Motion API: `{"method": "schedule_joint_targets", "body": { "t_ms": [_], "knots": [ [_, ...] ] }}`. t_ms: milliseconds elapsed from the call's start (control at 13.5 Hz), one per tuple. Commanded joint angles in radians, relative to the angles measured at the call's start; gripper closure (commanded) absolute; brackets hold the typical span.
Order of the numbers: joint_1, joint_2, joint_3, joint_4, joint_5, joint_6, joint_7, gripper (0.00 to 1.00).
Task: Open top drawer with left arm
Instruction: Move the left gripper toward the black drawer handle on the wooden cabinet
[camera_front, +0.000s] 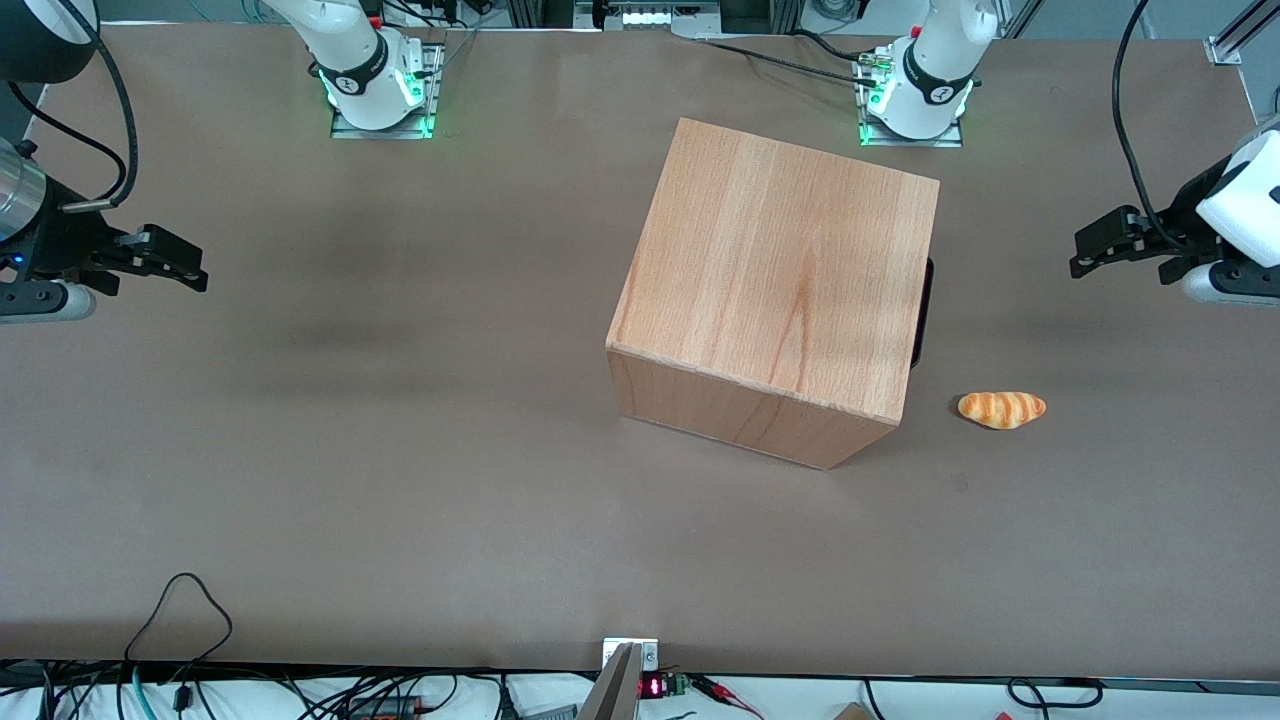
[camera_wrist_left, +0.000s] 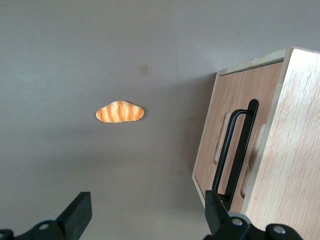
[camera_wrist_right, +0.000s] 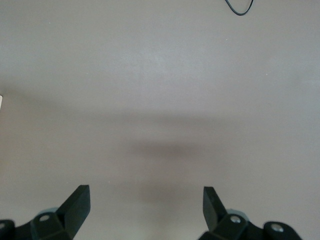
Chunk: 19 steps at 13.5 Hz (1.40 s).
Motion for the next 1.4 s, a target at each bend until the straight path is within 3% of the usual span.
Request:
{"method": "schedule_joint_targets", "body": {
  "t_ms": [0,591,812,1330],
  "knots": [
    [0.001,-0.020,-0.004,-0.015,0.005,0.007,-0.003,0.00],
    [-0.014,0.061,-0.013,-0.012,0.004,-0.002,0.003,0.00],
    [0.006,0.123,-0.007,-0.010,-0.056,-0.001,0.012,0.00],
    [0.001,0.219,-0.016,-0.009,-0.059,0.001,0.061,0.00]
  ]
}}
